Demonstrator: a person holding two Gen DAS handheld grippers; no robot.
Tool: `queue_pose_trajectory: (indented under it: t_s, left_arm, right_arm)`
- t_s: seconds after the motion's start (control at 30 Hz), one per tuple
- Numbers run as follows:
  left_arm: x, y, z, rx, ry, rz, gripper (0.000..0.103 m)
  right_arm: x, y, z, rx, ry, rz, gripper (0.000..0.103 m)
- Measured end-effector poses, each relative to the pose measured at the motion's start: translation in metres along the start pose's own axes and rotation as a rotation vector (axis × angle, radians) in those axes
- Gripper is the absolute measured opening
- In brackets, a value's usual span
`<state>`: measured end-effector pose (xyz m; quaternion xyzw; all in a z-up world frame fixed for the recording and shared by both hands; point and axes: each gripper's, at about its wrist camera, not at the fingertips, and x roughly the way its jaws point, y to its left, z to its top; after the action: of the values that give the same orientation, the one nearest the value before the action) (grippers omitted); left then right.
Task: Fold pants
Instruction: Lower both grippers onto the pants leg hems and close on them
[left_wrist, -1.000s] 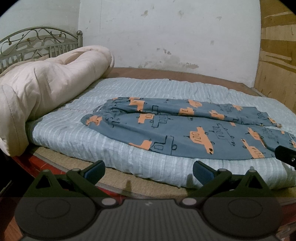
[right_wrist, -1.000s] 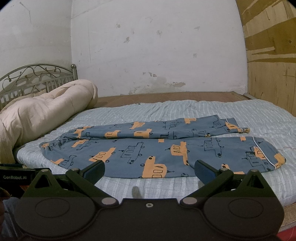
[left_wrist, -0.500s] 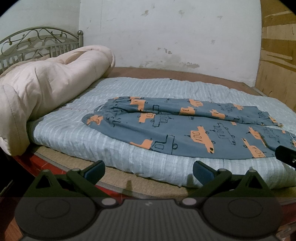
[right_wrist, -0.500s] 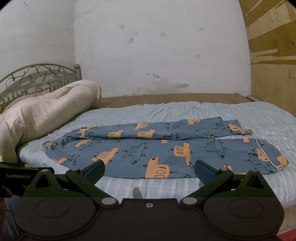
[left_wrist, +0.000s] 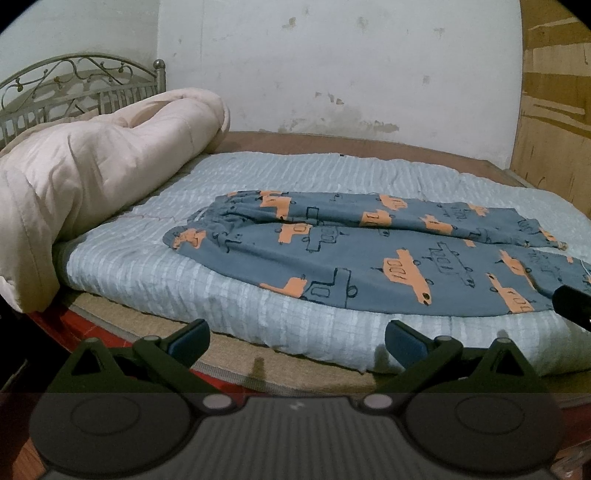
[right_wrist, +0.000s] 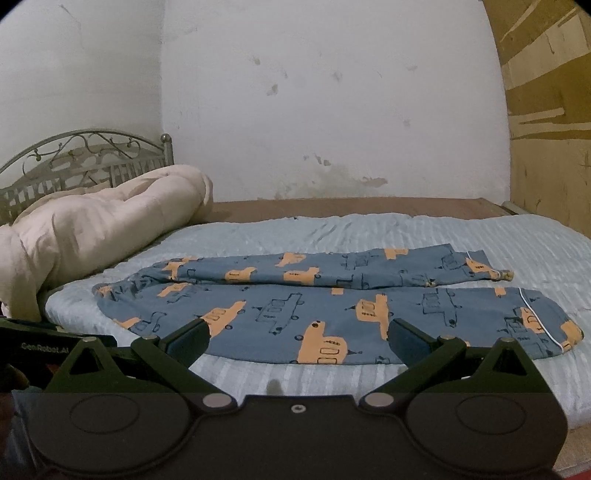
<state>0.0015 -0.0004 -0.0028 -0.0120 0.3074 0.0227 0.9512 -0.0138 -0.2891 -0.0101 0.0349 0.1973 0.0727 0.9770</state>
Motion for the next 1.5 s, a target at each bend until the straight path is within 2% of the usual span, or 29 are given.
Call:
queue_pose_trajectory:
  t_s: [0.17, 0.3, 0.5, 0.7, 0.9, 1.0, 1.13, 1.33, 1.5]
  left_arm:
    - [0.009, 0.002, 0.011, 0.011, 0.003, 0.001, 0.102]
    - [0.021, 0.012, 0.032, 0.02, -0.005, 0.016, 0.102]
    - [0.051, 0.032, 0.078, 0.062, -0.014, 0.054, 0.102]
    - [0.094, 0.055, 0.129, 0.086, -0.013, 0.076, 0.102]
    - [0.146, 0.066, 0.177, 0.168, 0.004, 0.06, 0.102]
    - [0.177, 0.062, 0.194, 0.241, 0.012, 0.026, 0.103]
    - [0.221, 0.057, 0.209, 0.319, 0.034, -0.064, 0.102]
    - [0.278, 0.049, 0.219, 0.431, 0.058, -0.184, 0.102]
    - [0.315, 0.044, 0.222, 0.503, 0.113, -0.239, 0.102]
  right_arm:
    - [0.0, -0.003, 0.0, 0.003, -0.009, 0.014, 0.102]
    - [0.009, -0.01, 0.006, -0.021, -0.007, 0.047, 0.102]
    - [0.041, -0.036, 0.021, 0.003, 0.062, 0.129, 0.102]
    - [0.071, -0.058, 0.039, -0.046, 0.112, 0.171, 0.102]
    - [0.127, -0.08, 0.074, -0.089, 0.174, 0.235, 0.102]
    - [0.164, -0.089, 0.098, -0.12, 0.197, 0.262, 0.102]
    - [0.219, -0.094, 0.12, -0.161, 0.243, 0.33, 0.102]
    - [0.297, -0.084, 0.135, -0.179, 0.323, 0.388, 0.101]
    - [0.352, -0.065, 0.137, -0.215, 0.396, 0.431, 0.086]
